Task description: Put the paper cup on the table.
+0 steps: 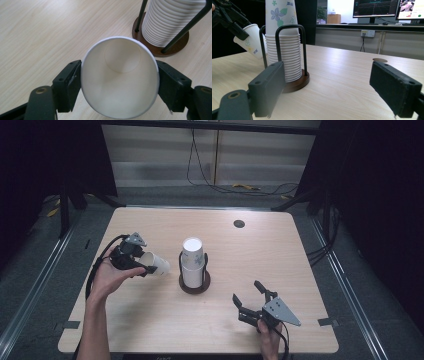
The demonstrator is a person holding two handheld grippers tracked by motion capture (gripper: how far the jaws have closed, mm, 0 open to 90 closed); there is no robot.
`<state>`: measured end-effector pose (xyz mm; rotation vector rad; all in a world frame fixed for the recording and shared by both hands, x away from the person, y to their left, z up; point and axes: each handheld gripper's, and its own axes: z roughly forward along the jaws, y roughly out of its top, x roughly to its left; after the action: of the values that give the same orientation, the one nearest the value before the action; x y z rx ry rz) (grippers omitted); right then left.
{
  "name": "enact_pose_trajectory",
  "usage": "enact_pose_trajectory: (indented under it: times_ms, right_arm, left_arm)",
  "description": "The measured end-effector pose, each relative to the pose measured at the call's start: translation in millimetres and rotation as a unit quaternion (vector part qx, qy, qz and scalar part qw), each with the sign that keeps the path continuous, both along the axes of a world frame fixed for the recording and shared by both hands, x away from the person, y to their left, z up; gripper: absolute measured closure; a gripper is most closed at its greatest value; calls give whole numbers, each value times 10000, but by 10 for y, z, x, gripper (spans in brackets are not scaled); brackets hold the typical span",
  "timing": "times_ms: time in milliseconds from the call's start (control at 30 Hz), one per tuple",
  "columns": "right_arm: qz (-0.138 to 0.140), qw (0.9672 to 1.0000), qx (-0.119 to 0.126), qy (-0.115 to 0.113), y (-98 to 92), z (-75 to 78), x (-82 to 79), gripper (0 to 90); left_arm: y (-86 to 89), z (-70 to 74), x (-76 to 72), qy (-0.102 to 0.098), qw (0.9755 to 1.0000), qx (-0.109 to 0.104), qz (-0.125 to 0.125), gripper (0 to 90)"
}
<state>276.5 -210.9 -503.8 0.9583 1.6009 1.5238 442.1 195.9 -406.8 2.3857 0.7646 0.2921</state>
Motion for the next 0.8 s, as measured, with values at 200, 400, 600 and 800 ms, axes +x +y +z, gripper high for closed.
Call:
enact_pose_trajectory:
  times_ms: [200, 400, 600, 800]
  right_arm:
    - [4, 10000, 1, -18, -1, -1, -1, 128]
    - [15, 10000, 4, -29, -3, -1, -2, 129]
    - [16, 10000, -6, -37, -3, -1, -2, 129]
    - [14, 10000, -5, -39, -3, -1, -2, 129]
  left_arm:
    - [-61, 26, 92, 108, 9994, 314, -19, 267]
    - [-146, 57, 134, 187, 9971, 736, 10, 265]
    - [-203, 87, 176, 321, 9946, 989, 8, 262]
    - [-255, 31, 253, 505, 9909, 1247, -88, 256]
